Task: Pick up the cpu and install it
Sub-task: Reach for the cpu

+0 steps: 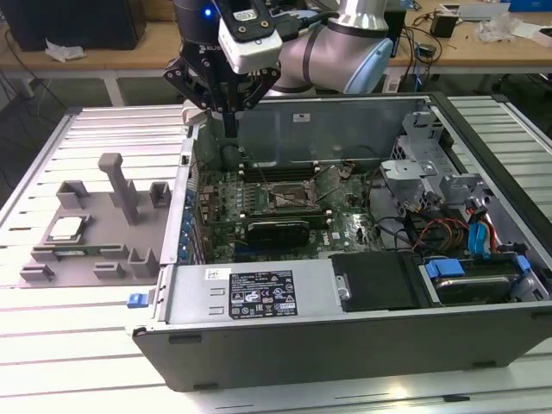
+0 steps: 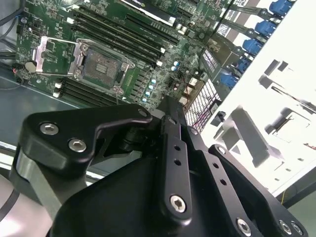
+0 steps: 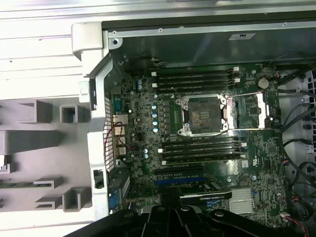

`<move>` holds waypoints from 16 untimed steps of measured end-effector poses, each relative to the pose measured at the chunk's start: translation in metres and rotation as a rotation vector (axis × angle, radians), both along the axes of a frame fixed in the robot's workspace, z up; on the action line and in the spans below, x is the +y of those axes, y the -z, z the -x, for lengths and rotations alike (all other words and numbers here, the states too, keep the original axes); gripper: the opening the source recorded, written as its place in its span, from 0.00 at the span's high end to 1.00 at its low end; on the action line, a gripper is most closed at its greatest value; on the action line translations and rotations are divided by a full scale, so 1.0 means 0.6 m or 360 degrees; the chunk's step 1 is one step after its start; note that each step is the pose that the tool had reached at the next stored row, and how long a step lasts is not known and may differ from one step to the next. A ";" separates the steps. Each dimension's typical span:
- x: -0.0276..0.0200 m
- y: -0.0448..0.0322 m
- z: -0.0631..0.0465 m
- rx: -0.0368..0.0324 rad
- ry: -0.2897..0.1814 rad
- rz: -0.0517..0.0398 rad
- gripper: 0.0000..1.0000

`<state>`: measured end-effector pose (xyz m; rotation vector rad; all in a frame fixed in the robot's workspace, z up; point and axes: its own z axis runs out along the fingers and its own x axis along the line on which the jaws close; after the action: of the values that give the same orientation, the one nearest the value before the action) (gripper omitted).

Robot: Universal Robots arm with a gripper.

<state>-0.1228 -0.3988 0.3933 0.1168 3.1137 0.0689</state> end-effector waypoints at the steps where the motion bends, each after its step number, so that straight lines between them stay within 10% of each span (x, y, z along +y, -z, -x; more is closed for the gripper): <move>1: -0.0001 0.000 0.002 0.0000 0.0000 0.0000 0.89; 16: 0.0000 0.000 0.048 -0.0004 0.0000 0.0000 0.89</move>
<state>-0.1516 -0.3988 0.3933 0.1164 3.1112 0.0690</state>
